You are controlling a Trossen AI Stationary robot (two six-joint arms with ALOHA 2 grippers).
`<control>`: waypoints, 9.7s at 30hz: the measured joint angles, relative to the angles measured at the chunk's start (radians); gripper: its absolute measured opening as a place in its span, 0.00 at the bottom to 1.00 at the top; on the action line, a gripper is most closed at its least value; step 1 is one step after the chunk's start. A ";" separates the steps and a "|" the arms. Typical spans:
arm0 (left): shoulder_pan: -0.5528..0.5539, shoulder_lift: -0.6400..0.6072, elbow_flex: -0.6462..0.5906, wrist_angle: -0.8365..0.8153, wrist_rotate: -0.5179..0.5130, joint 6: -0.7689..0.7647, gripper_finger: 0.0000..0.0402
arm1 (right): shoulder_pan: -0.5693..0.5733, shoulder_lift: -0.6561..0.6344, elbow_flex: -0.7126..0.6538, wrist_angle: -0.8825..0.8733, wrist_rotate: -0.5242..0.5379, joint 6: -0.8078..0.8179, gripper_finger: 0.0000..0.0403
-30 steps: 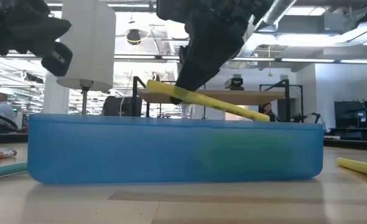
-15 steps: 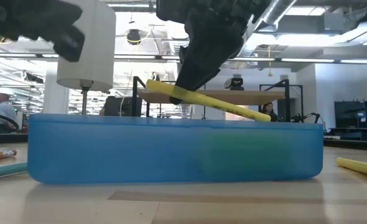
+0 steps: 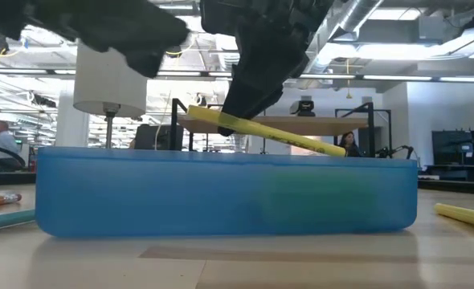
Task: Pack school essentials
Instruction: Put the top yellow pen into the blue supply box, then put the blue eraser into the blue supply box
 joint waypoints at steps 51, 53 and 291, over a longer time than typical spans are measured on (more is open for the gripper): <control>-0.042 0.205 0.148 -0.154 -0.065 -0.122 0.26 | 0.023 -0.034 0.000 -0.005 -0.002 0.022 0.47; -0.045 0.190 0.148 -0.179 -0.069 -0.119 0.28 | 0.026 -0.034 0.000 -0.008 -0.002 0.022 0.47; 0.436 -0.096 -0.124 -0.796 0.239 -0.539 0.10 | 0.147 -0.507 -0.442 0.002 0.233 0.230 0.40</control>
